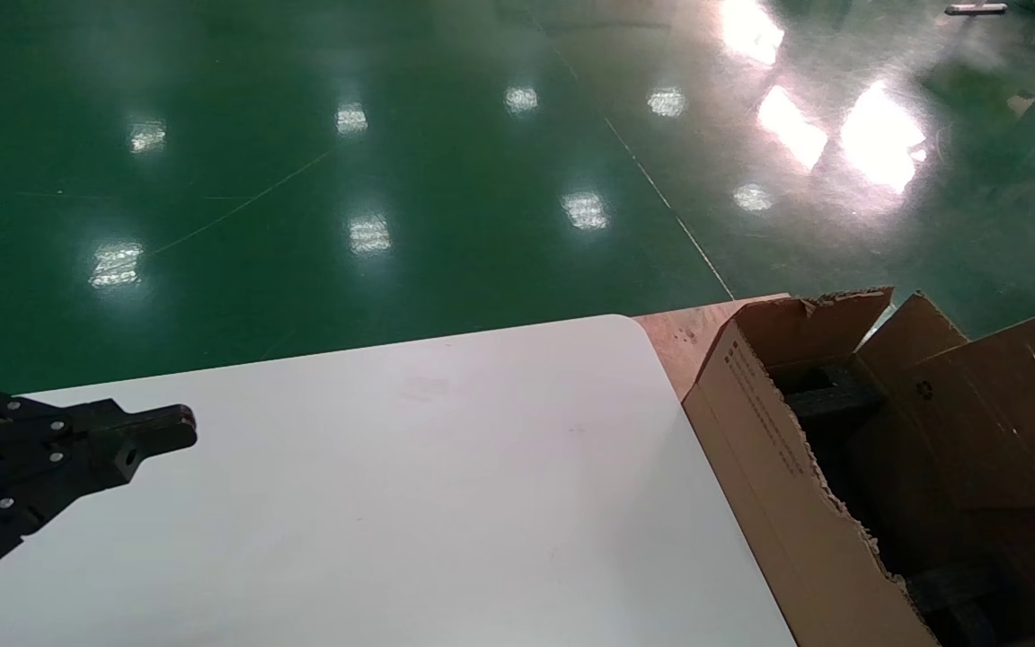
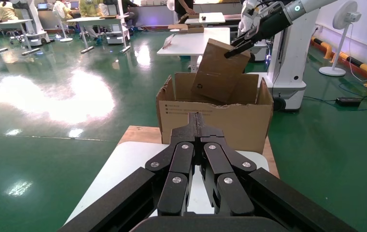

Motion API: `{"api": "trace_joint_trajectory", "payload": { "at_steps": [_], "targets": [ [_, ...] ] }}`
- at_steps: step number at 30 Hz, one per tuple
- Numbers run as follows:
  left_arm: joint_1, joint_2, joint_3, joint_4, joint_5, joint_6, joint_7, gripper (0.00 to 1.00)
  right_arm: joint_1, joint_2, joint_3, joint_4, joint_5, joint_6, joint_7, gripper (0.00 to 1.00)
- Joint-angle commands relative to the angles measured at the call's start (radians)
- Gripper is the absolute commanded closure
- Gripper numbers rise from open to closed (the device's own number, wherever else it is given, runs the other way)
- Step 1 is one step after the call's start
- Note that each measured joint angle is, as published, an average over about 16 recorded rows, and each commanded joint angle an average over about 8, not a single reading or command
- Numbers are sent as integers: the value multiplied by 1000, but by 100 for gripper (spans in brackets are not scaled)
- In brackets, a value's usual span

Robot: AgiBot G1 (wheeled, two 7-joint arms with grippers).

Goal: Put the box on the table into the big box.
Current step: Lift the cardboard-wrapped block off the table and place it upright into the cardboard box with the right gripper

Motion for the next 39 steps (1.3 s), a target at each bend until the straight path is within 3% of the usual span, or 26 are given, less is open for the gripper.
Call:
{"api": "trace_joint_trajectory", "payload": {
  "at_steps": [1,39],
  "targets": [
    [0,0,0,0,0,0,0,100,6,0,-15,-19,9,6,-12,100],
    [0,0,0,0,0,0,0,100,67,-94,-373,-328,289,146,-235,100]
  ]
}}
